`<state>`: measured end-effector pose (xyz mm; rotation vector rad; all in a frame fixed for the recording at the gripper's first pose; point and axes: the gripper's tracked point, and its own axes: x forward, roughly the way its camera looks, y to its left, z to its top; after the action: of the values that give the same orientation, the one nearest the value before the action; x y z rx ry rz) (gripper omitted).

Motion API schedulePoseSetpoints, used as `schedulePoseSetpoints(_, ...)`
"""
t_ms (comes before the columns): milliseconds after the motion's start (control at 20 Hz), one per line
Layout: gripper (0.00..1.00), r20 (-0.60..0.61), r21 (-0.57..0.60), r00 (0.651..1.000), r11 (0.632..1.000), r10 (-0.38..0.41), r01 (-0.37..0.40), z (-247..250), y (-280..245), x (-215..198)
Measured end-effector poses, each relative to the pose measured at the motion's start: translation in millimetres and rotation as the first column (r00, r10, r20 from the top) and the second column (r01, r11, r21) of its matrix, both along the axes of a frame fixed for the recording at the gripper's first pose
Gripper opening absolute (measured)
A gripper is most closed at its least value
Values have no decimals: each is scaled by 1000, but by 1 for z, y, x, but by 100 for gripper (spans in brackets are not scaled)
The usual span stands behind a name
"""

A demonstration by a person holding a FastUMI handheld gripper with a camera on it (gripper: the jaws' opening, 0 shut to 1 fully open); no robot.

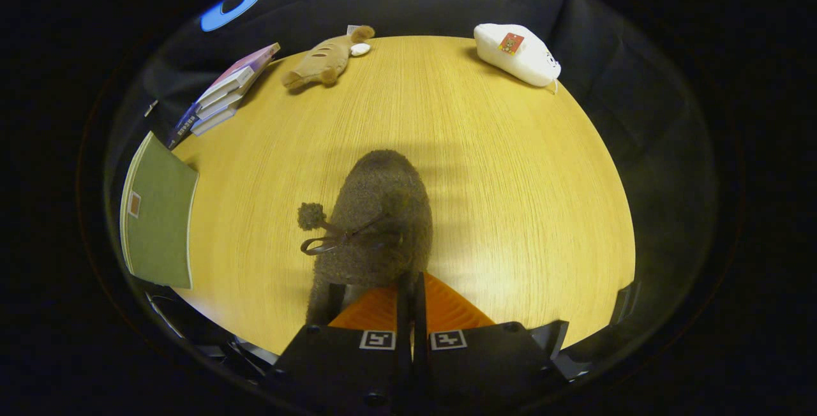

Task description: Open the storage box then place both shoes into the box .Put the left shoe in first, then the right shoe, with the right side of both shoes facing outward in a uniform manner.

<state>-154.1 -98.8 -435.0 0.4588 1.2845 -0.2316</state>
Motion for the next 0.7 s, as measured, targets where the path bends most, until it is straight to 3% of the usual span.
schedulePoseSetpoints(400, 5, 112, 51, 994, 999, -16, 10, 66, 26, 30)
schedulePoseSetpoints(700, 5, 216, 111, 976, 994, -4, -21, 134, 78, 80)
